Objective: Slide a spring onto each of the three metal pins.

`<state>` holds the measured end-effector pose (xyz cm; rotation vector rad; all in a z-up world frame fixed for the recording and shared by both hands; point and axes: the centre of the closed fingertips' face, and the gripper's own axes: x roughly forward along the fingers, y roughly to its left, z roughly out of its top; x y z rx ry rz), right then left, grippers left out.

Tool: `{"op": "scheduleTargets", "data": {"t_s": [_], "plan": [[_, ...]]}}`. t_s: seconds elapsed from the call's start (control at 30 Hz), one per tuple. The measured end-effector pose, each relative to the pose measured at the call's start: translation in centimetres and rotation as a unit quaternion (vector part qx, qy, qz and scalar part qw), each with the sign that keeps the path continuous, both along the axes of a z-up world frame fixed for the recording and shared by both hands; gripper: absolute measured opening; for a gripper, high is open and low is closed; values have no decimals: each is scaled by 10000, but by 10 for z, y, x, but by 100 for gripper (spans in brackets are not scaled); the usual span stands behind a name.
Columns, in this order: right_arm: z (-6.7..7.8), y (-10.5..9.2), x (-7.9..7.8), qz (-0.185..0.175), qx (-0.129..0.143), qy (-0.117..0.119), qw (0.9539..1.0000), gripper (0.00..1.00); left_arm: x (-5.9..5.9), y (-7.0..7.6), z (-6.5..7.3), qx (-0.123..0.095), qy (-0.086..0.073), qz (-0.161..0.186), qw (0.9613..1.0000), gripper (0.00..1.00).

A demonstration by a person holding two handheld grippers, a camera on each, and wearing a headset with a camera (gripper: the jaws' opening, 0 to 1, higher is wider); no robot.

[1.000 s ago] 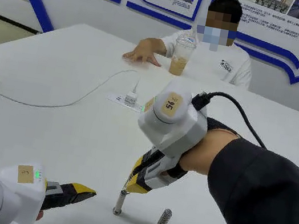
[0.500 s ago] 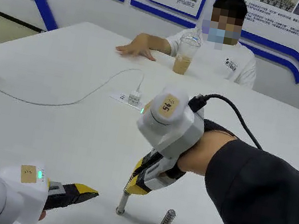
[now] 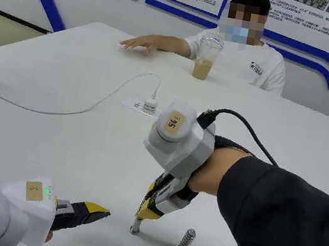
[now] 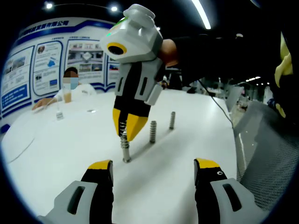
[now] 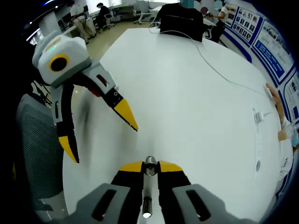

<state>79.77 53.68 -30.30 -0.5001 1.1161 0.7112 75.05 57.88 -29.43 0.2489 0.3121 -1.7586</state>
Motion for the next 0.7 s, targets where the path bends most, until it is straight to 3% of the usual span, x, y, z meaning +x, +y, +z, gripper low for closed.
{"op": "scheduleTargets", "data": {"t_s": [0.7], "plan": [[-27,1,0,-256,10,131,9996,13,-1,2,-4,57,62,10,10000,72]]}}
